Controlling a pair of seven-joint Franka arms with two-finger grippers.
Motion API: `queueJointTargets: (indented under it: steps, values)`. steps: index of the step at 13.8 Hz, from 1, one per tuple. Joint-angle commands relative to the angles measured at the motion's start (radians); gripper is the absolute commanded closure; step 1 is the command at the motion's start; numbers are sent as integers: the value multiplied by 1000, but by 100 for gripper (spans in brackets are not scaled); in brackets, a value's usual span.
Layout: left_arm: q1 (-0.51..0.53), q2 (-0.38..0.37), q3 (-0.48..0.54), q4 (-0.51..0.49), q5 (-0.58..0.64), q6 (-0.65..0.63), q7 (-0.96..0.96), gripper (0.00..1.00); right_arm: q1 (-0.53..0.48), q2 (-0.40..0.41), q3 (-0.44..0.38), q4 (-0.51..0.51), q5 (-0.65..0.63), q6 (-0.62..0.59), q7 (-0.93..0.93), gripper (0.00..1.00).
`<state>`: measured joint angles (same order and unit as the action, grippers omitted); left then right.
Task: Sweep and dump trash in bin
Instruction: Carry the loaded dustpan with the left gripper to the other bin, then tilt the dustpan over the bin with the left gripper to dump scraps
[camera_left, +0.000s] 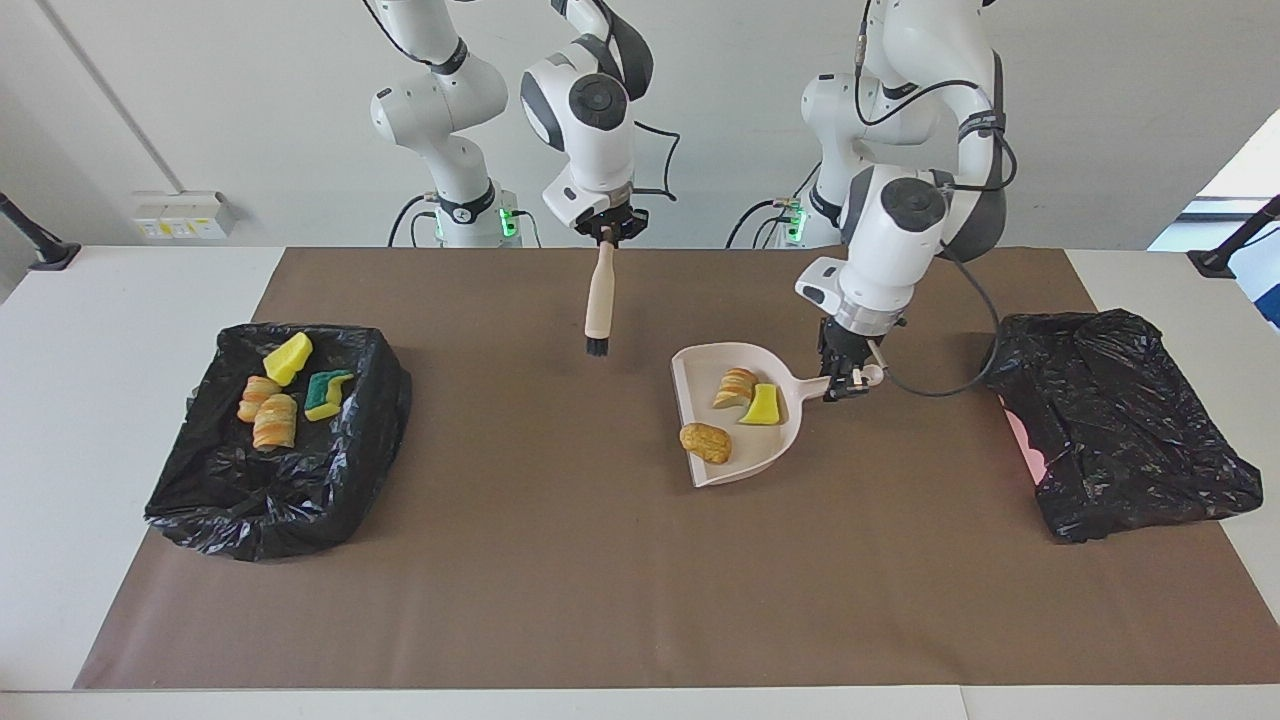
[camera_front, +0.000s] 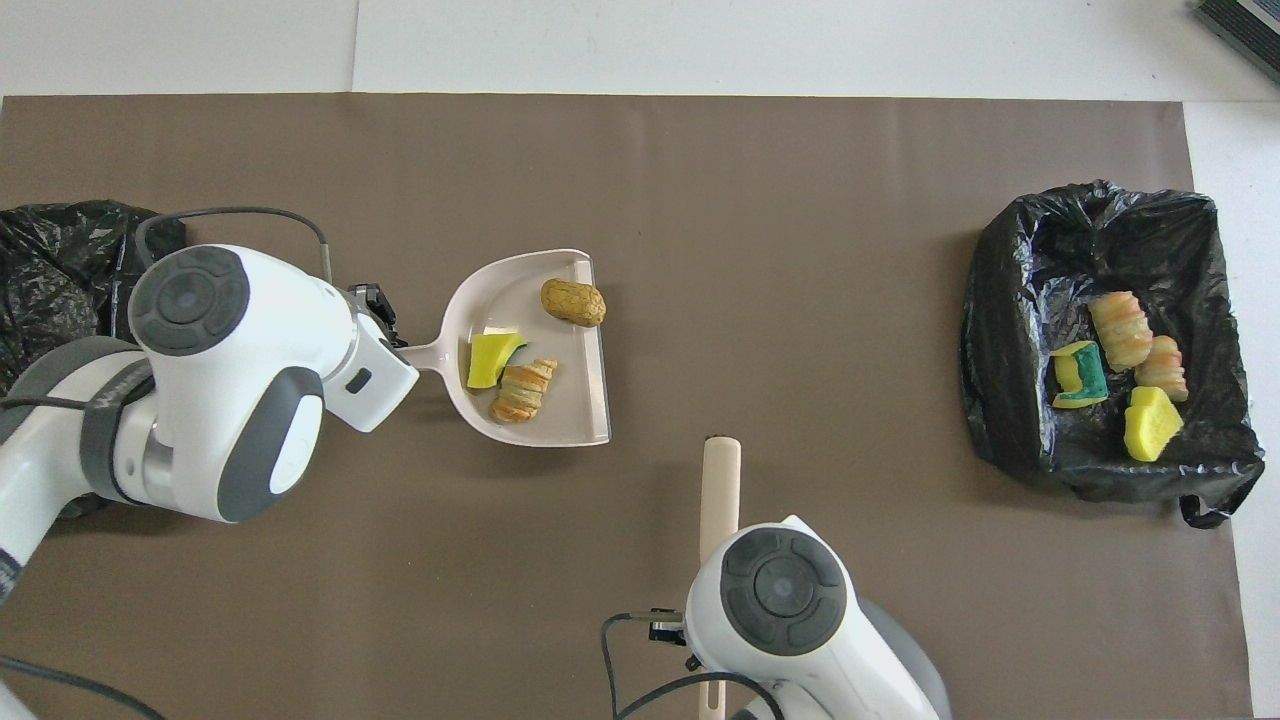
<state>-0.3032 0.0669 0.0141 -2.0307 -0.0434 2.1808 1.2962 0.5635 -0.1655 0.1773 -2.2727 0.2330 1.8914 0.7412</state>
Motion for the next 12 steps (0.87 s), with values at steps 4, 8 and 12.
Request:
queueJointTargets:
  steps: [4, 8, 12]
  values:
    - [309, -75, -5, 110, -121, -194, 357, 100, 142, 131, 2, -34, 12, 156, 56, 100]
    - [603, -72, 0, 173, -298, -291, 625, 100, 171, 161, 2, -40, 12, 187, 72, 100]
    - [766, -68, 7, 205, -306, -296, 842, 100, 173, 153, 1, -37, -4, 131, 76, 100]
